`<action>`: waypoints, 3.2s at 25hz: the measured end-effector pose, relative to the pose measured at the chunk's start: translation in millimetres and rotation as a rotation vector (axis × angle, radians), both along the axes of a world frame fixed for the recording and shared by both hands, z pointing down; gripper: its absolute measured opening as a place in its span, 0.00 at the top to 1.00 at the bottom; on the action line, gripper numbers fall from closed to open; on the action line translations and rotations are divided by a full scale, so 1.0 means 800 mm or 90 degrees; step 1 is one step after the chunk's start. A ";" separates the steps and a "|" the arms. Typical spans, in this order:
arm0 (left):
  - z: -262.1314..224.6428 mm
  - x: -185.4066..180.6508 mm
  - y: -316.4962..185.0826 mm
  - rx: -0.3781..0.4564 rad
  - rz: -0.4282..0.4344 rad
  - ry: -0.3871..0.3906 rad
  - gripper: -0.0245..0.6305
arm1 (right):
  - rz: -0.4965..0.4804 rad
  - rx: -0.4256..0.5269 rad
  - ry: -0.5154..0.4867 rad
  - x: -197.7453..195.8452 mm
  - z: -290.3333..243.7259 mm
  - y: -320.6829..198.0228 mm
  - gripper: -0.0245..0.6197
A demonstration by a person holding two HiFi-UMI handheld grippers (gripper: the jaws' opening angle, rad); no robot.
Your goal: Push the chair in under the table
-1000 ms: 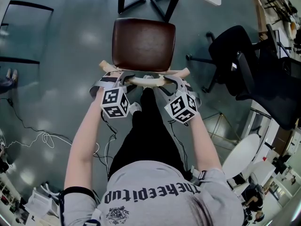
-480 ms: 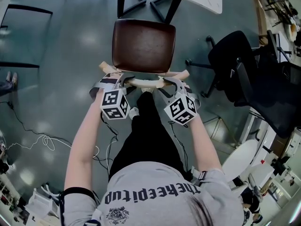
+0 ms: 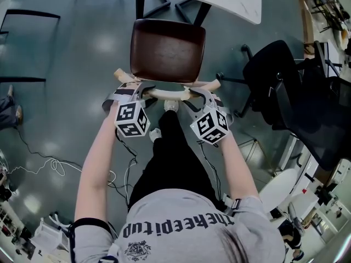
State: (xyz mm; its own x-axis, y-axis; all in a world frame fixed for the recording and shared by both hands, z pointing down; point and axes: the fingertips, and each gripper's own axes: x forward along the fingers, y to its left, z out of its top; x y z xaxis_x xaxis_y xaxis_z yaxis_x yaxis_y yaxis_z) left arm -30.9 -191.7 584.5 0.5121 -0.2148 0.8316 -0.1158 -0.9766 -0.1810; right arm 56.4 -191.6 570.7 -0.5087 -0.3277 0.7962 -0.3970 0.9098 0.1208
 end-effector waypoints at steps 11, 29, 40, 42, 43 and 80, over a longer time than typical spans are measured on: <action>0.001 0.009 -0.048 -0.003 -0.013 -0.001 0.65 | -0.018 -0.003 -0.001 0.009 0.001 -0.050 0.68; 0.000 0.017 -0.116 -0.005 -0.029 -0.005 0.65 | -0.030 0.004 -0.006 0.017 -0.001 -0.119 0.68; -0.002 0.018 -0.130 -0.009 -0.026 -0.005 0.65 | -0.049 0.001 -0.013 0.017 -0.002 -0.134 0.68; -0.002 0.018 -0.130 -0.010 -0.025 -0.006 0.65 | -0.052 -0.002 -0.014 0.017 -0.002 -0.134 0.68; -0.001 0.017 -0.130 -0.010 -0.025 -0.006 0.65 | -0.052 -0.002 -0.015 0.017 -0.002 -0.134 0.68; -0.093 0.028 -0.103 0.065 -0.220 0.171 0.94 | 0.095 0.028 -0.176 0.004 -0.086 -0.098 0.95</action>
State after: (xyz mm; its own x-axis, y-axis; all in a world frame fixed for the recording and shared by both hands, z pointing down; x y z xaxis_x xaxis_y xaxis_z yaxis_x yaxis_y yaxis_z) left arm -8.4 -273.9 510.0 0.5909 -0.4858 0.6441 -0.4883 -0.8509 -0.1939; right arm 59.3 -269.8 501.6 -0.6472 -0.4461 0.6182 -0.5495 0.8351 0.0272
